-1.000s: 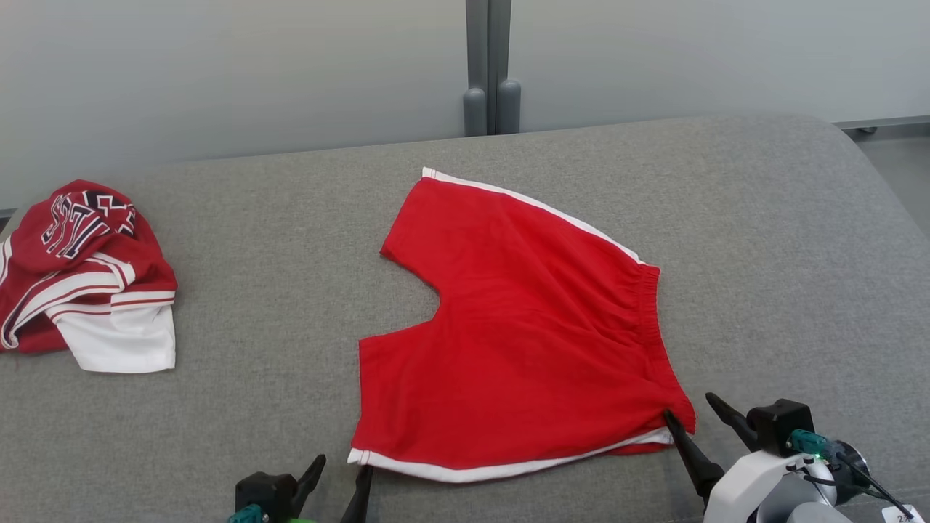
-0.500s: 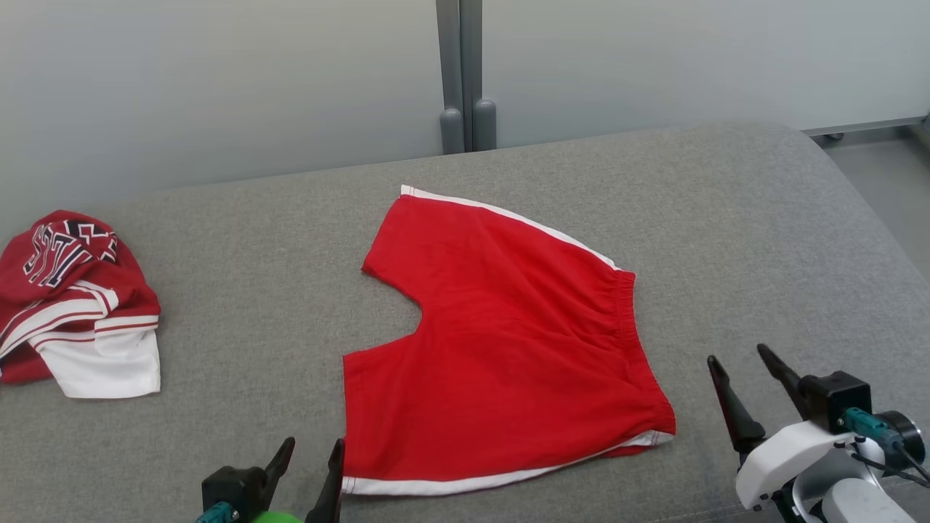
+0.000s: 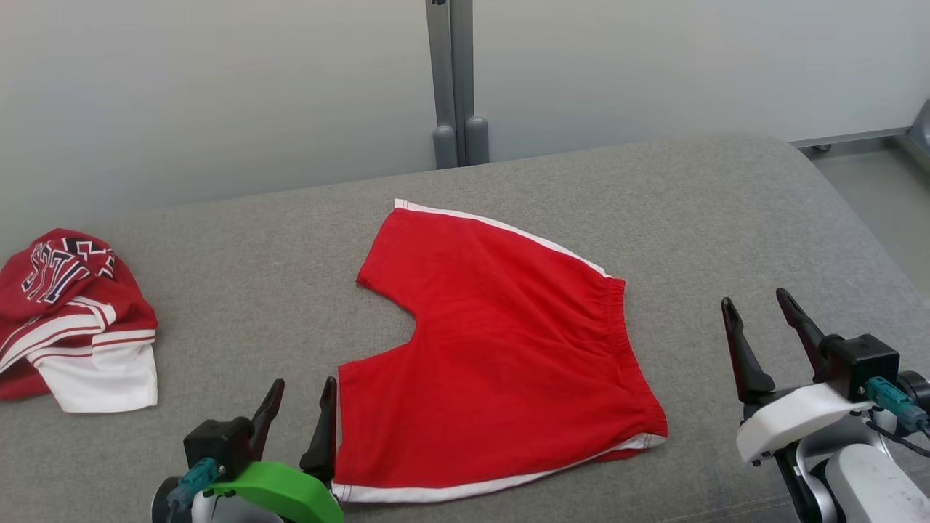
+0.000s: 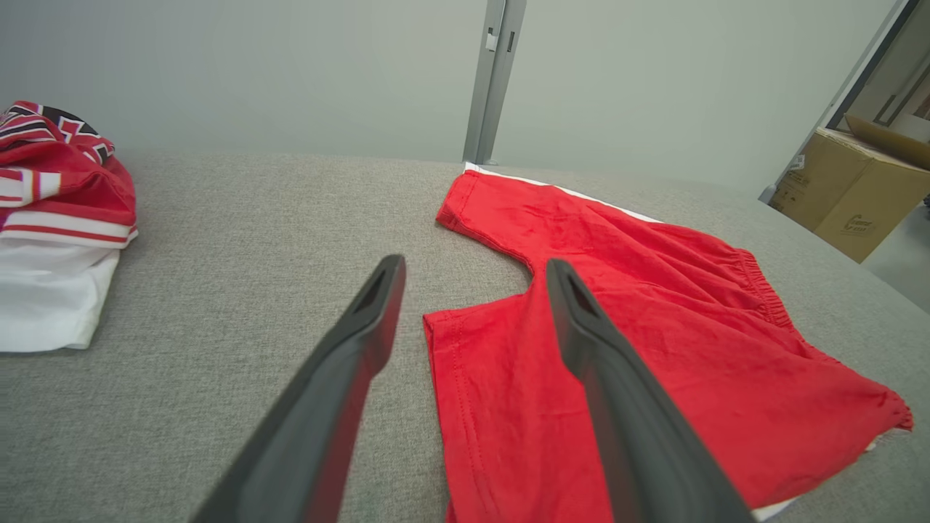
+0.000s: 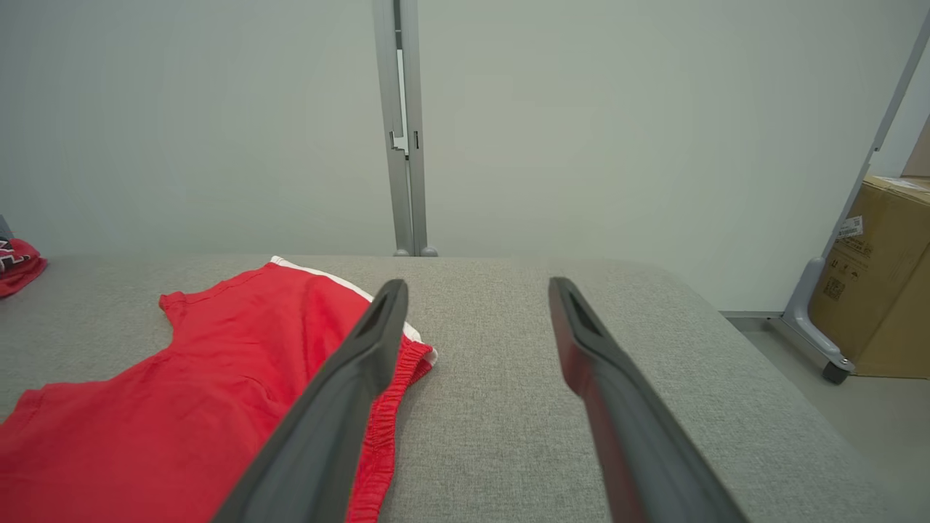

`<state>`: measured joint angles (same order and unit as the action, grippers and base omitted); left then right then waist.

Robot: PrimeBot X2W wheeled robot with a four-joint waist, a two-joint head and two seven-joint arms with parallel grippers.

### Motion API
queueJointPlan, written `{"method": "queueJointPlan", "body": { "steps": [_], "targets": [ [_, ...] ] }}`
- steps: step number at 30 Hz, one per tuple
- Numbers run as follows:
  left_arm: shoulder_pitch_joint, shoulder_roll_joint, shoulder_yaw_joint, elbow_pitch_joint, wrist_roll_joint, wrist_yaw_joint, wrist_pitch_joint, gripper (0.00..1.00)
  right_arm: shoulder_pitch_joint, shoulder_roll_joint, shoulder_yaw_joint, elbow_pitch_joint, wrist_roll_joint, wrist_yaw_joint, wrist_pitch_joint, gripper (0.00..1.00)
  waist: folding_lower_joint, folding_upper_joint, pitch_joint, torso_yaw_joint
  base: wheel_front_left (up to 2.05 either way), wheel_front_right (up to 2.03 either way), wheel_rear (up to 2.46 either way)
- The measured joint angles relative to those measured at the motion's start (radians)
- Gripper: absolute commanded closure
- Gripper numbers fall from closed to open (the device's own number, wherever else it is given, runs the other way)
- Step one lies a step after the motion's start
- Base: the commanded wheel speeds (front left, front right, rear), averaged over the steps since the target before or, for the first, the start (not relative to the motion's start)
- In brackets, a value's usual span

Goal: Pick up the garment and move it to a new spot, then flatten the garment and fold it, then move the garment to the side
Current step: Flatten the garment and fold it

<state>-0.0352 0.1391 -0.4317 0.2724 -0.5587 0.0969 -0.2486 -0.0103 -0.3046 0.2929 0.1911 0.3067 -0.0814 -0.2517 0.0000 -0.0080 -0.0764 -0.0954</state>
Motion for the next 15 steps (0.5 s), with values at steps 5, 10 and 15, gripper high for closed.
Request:
{"method": "queueJointPlan", "body": {
  "steps": [5, 10, 15],
  "targets": [
    [-0.001, -0.002, 0.029, 0.000, 0.004, 0.010, 0.000, 0.00, -0.003, 0.026, -0.005, -0.030, -0.006, -0.001, 0.000, 0.00, 0.0000, 0.0000, -0.008, -0.014, 0.00, 0.00, 0.00],
    [0.000, -0.007, 0.047, 0.001, 0.011, 0.014, 0.000, 0.00, -0.003, 0.036, -0.002, -0.042, -0.012, -0.001, 0.000, 0.00, 0.0000, 0.0000, -0.011, -0.016, 0.00, 0.00, 0.00],
    [0.022, -0.007, 0.069, 0.000, 0.033, 0.019, 0.000, 0.00, -0.002, 0.049, 0.006, -0.044, -0.018, -0.001, 0.000, 0.00, 0.0000, 0.0000, -0.016, -0.016, 0.00, 0.00, 0.00]
  ]
}}
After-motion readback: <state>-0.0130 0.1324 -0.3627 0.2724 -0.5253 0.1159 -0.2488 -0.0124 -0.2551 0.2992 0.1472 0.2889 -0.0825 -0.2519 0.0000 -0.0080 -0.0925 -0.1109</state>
